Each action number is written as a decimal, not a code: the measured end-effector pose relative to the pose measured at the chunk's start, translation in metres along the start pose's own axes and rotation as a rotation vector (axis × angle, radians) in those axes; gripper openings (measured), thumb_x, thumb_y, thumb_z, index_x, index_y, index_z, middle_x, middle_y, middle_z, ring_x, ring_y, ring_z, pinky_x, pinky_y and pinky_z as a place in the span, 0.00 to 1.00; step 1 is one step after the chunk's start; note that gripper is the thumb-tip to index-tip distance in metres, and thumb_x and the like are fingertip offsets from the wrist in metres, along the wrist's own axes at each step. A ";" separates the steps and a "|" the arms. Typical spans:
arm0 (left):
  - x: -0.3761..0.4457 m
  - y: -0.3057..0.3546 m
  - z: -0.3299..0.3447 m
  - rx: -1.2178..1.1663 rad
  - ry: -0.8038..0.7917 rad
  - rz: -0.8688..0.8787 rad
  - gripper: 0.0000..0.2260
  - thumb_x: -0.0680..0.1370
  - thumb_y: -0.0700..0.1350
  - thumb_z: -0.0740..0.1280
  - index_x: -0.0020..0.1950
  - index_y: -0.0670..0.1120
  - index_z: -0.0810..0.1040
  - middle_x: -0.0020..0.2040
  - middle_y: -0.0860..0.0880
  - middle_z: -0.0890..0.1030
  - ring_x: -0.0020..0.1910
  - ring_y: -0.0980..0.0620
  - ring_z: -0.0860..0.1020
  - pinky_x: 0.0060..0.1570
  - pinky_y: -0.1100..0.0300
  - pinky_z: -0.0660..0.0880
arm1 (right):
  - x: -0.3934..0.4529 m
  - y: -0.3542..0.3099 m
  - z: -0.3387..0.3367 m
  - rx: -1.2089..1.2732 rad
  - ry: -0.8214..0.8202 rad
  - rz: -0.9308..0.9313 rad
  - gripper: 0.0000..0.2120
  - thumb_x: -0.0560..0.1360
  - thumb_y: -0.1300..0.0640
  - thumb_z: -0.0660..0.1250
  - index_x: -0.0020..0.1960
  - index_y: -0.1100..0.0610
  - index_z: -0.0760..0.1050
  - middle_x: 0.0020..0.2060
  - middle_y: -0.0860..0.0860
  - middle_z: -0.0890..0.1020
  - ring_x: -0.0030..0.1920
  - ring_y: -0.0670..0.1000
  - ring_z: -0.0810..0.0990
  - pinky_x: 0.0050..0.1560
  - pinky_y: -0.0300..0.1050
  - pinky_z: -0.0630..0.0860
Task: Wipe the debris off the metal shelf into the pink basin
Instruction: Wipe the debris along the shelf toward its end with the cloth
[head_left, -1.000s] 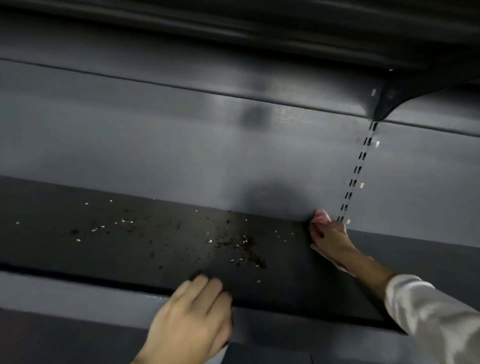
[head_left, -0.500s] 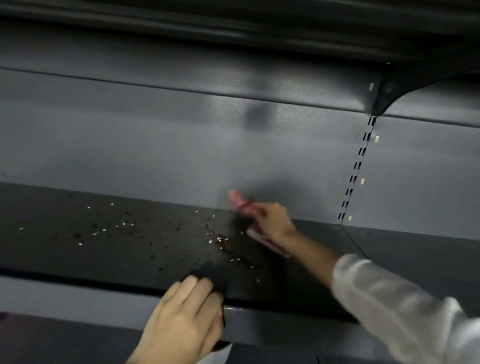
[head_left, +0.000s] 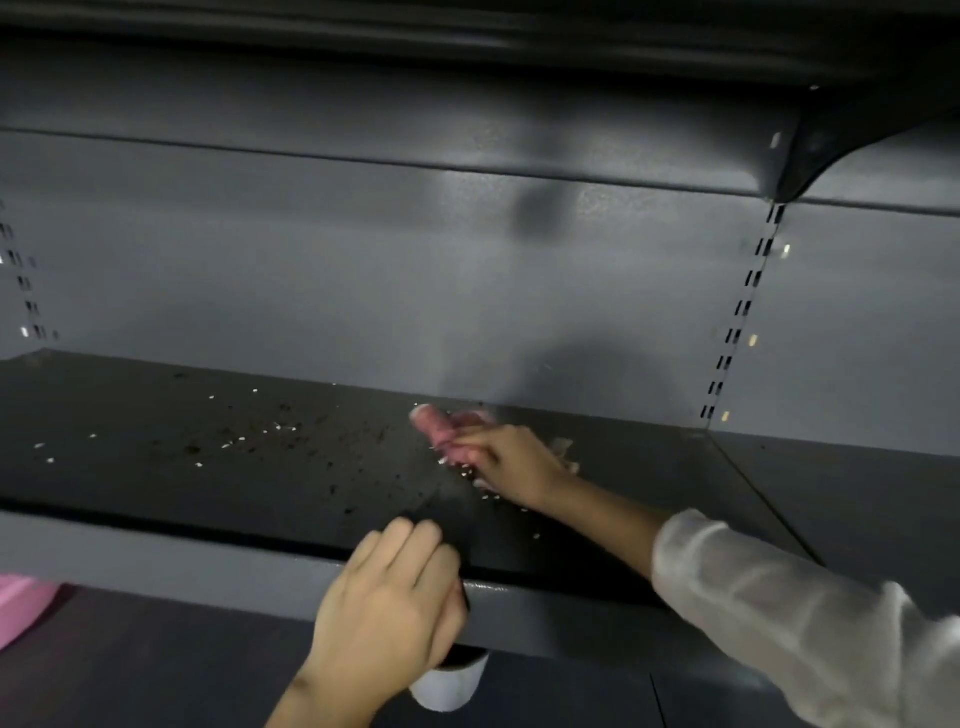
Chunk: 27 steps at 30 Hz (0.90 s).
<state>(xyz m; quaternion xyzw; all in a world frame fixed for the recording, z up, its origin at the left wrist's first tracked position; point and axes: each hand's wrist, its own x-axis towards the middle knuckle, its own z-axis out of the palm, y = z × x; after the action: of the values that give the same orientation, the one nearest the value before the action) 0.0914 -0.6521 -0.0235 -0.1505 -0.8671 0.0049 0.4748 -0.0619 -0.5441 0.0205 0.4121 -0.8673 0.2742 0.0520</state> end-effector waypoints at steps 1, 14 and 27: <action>0.000 0.000 0.000 0.000 -0.010 -0.007 0.11 0.68 0.42 0.59 0.28 0.41 0.75 0.28 0.45 0.73 0.34 0.48 0.62 0.33 0.58 0.59 | -0.003 -0.009 0.005 0.010 -0.008 -0.034 0.13 0.75 0.60 0.61 0.57 0.55 0.77 0.63 0.53 0.77 0.64 0.49 0.73 0.63 0.34 0.63; -0.014 -0.031 -0.019 0.021 -0.043 -0.075 0.12 0.70 0.41 0.57 0.31 0.39 0.75 0.31 0.43 0.73 0.35 0.49 0.61 0.33 0.57 0.59 | -0.129 0.056 -0.118 -0.157 0.286 0.486 0.12 0.77 0.56 0.59 0.56 0.52 0.78 0.60 0.52 0.79 0.59 0.46 0.76 0.54 0.31 0.70; -0.032 -0.096 -0.034 -0.163 0.023 0.077 0.14 0.71 0.42 0.57 0.32 0.41 0.79 0.32 0.45 0.77 0.36 0.50 0.64 0.31 0.59 0.65 | -0.056 -0.042 0.016 -0.241 0.386 0.621 0.09 0.75 0.63 0.61 0.45 0.68 0.76 0.40 0.57 0.74 0.42 0.54 0.72 0.38 0.32 0.69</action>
<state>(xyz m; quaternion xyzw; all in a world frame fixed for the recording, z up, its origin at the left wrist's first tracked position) 0.1111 -0.7569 -0.0164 -0.2218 -0.8528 -0.0494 0.4701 0.0079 -0.5355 0.0070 0.0614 -0.9511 0.2456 0.1770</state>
